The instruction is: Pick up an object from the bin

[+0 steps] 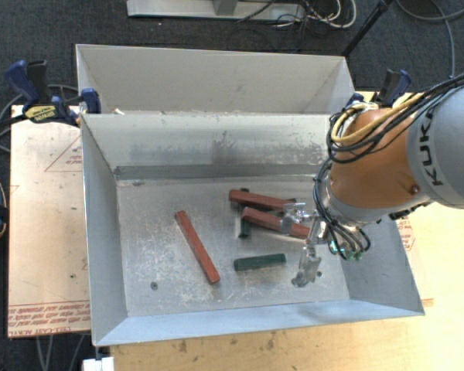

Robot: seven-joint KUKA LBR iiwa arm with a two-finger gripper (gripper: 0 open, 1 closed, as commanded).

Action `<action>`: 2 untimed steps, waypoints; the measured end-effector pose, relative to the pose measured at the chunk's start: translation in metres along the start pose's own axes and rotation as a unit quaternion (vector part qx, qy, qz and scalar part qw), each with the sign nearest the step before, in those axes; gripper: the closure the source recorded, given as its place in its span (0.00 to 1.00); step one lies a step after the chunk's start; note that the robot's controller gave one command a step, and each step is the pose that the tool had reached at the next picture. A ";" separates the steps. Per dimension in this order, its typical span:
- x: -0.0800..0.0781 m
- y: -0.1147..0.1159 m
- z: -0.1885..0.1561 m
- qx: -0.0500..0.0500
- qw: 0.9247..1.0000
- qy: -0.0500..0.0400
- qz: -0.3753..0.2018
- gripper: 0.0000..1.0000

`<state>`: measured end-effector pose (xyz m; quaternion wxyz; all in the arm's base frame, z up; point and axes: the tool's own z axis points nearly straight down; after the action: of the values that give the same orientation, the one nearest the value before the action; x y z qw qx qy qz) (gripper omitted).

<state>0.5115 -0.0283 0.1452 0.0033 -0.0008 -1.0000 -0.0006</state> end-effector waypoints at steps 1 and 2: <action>0.001 0.001 0.079 0.000 1.000 0.000 0.017 0.00; -0.002 0.000 0.075 0.000 1.000 -0.004 0.016 1.00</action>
Offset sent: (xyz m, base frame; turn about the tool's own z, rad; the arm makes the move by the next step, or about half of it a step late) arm 0.0003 -0.0001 -0.0752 0.0339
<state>0.5126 -0.0279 0.0704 -0.0008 -0.0171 -0.9999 -0.0005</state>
